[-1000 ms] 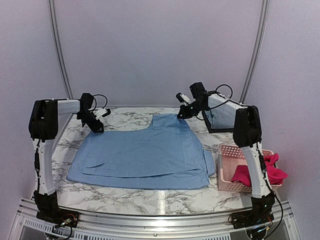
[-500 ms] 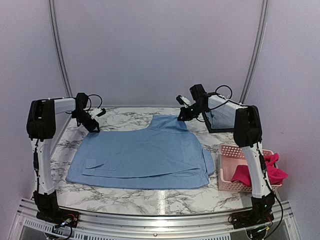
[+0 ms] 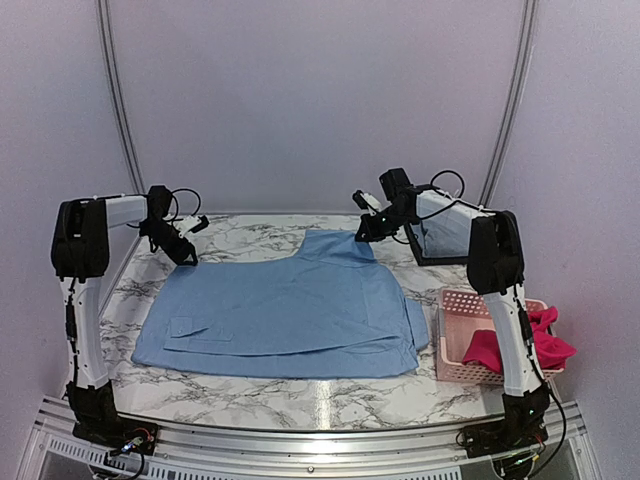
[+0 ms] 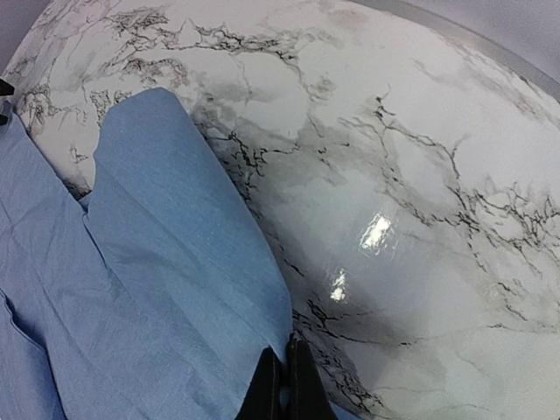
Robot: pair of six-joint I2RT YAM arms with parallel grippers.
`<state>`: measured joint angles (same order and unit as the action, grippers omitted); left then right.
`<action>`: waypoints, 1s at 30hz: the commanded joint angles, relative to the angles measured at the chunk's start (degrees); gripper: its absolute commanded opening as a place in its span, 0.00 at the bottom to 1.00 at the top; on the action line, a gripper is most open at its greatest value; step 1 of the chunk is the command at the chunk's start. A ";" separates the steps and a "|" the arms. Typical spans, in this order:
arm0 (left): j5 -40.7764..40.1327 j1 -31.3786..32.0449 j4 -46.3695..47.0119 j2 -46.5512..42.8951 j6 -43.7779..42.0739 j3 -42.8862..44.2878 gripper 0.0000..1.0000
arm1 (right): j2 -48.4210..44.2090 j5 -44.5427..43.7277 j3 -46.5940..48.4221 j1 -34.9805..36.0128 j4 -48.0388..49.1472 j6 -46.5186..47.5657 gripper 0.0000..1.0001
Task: Fold and stack the mixed laundry pile
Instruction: Fold the 1/3-folded shirt at the center of the board.
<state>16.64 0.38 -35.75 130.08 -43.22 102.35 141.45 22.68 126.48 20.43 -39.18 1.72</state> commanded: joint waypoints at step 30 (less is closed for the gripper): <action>-0.79 1.12 4.03 -11.56 0.96 -10.62 0.00 | -13.29 -0.39 -5.58 2.95 -0.37 0.35 0.00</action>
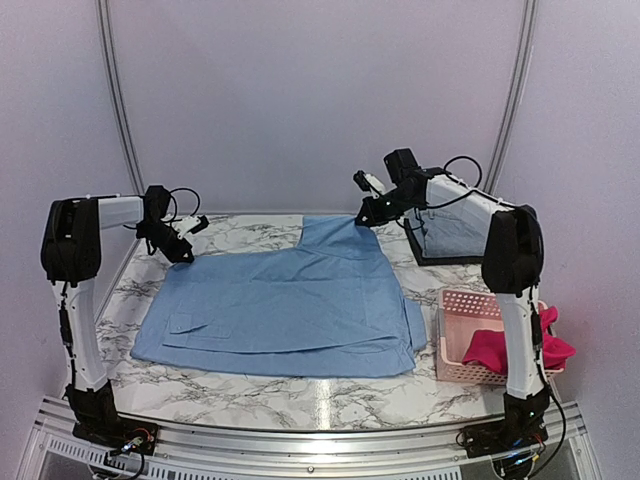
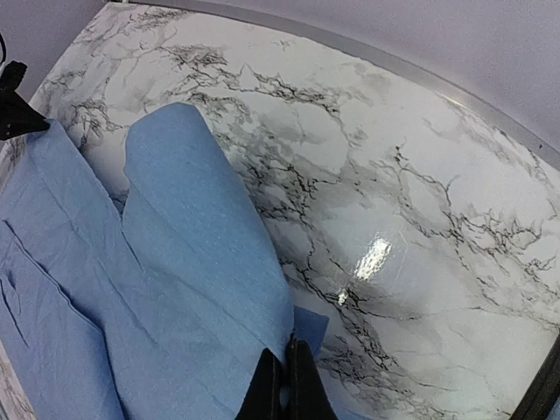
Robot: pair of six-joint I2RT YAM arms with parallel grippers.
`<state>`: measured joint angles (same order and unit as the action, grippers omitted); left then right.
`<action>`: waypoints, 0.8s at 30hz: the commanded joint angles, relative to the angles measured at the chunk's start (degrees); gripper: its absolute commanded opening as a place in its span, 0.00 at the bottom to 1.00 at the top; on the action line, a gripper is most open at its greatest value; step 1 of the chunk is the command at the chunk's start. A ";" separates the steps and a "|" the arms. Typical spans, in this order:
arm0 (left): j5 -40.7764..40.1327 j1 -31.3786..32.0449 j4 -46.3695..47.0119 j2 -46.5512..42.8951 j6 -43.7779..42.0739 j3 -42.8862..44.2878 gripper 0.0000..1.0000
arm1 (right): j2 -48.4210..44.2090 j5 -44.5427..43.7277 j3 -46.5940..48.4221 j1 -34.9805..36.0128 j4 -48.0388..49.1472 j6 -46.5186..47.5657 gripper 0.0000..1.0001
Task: Fold and stack the mixed laundry pile
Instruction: Fold the 1/3-folded shirt at the center of the board.
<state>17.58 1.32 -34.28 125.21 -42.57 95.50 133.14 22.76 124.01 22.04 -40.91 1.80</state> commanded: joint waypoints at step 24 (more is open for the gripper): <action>-12.71 0.20 18.46 -51.77 11.84 -44.76 0.46 | -28.78 -1.10 -40.12 11.30 6.47 0.53 0.00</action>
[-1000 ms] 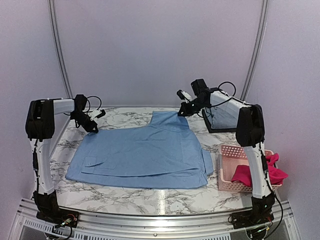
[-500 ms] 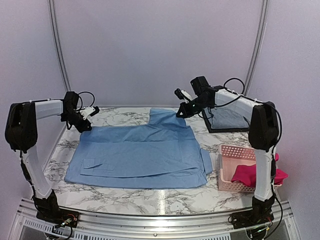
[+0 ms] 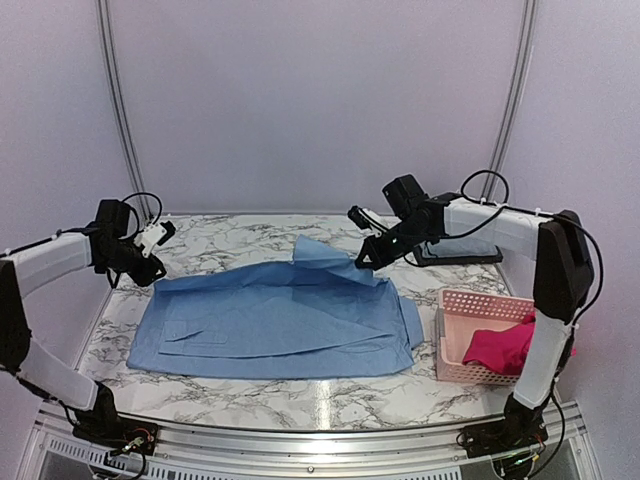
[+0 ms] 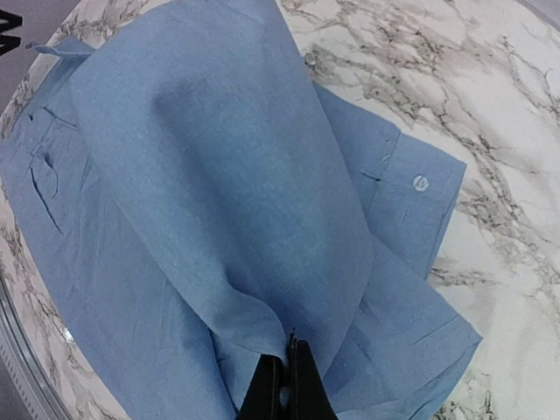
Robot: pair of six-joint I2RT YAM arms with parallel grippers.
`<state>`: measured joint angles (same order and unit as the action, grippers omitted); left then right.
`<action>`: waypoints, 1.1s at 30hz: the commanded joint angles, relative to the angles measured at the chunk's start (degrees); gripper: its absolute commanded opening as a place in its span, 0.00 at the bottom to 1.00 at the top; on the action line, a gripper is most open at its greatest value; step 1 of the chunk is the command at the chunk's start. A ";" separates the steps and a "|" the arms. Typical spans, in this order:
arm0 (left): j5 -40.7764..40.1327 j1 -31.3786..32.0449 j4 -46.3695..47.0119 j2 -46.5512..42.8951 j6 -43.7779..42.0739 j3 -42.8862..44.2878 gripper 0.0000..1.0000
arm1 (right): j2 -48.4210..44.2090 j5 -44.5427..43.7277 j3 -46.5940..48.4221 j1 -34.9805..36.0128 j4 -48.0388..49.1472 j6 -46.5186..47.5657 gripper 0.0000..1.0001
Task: Fold and stack the mixed laundry pile
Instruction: Fold the 1/3-folded shirt at the center of the board.
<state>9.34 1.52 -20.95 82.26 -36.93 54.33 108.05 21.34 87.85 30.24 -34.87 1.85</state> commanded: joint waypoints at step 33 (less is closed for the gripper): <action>-4.39 0.15 14.30 -19.93 49.50 -2.18 0.99 | 4.84 -2.24 9.21 -9.49 -3.71 -6.42 0.56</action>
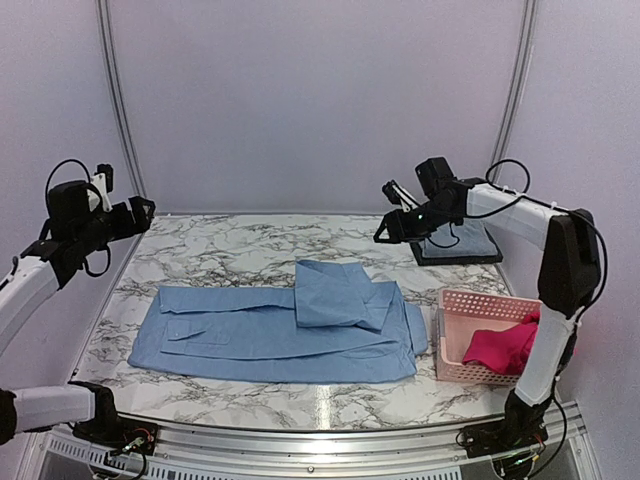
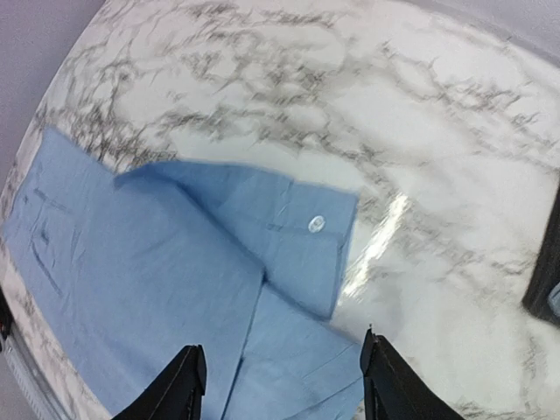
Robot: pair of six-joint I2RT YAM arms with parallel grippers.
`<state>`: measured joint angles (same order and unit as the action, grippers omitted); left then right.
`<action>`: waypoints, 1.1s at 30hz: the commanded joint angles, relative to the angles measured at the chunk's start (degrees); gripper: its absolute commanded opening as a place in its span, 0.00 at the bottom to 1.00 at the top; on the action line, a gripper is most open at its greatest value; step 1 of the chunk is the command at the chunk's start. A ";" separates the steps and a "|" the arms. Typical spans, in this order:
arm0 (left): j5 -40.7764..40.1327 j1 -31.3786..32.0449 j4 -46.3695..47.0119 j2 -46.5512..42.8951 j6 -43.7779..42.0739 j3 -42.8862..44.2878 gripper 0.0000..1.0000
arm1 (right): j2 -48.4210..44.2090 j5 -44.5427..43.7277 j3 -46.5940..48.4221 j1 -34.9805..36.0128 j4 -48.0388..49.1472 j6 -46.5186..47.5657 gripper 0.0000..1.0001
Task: Fold and stack the mixed laundry pile
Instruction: Fold the 1/3-folded shirt at the center of the board, then pick up the 1/3-folded shirt from the center of the board.
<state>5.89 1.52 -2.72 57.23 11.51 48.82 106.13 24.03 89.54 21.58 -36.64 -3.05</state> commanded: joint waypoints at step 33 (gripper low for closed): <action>-6.19 0.74 -7.55 10.97 -3.97 6.75 0.99 | 31.81 -15.30 32.84 7.35 -6.02 9.13 0.00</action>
<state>-0.54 1.89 -8.49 68.45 9.02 53.69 139.83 8.62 119.48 28.49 -48.47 4.47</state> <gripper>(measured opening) 0.988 0.003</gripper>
